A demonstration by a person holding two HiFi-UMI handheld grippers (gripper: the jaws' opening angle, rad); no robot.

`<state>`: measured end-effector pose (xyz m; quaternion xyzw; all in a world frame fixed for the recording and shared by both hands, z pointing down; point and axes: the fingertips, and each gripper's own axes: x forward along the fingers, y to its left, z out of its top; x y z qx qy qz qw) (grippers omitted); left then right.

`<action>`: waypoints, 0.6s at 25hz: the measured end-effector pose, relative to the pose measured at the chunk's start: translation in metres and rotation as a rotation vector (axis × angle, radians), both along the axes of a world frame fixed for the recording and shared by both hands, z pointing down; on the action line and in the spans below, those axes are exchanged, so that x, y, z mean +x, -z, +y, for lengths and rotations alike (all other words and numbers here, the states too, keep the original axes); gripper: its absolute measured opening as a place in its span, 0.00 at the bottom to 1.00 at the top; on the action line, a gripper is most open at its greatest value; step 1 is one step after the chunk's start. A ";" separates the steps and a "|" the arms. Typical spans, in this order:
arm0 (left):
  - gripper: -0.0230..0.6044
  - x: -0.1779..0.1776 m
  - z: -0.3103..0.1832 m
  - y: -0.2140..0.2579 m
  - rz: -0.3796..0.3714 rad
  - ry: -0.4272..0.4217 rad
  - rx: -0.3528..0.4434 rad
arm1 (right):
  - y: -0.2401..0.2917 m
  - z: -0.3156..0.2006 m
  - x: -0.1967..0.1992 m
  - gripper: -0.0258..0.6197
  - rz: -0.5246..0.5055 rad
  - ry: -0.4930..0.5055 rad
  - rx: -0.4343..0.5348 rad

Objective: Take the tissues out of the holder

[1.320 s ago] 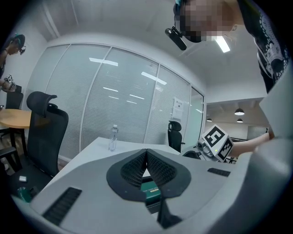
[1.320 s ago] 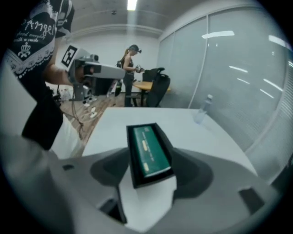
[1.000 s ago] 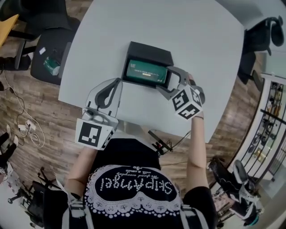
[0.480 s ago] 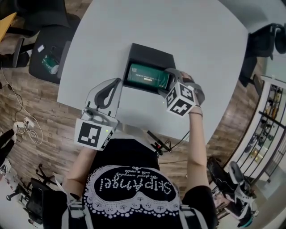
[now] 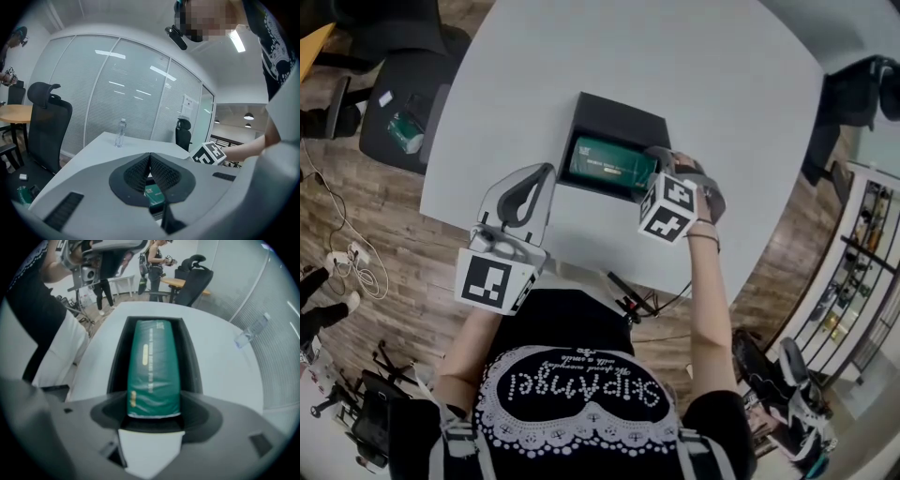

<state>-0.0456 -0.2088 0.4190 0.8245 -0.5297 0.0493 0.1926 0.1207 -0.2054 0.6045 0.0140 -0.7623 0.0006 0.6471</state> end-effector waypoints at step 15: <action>0.07 0.005 0.000 0.001 0.007 -0.018 0.010 | -0.002 -0.004 -0.001 0.55 -0.029 -0.006 0.040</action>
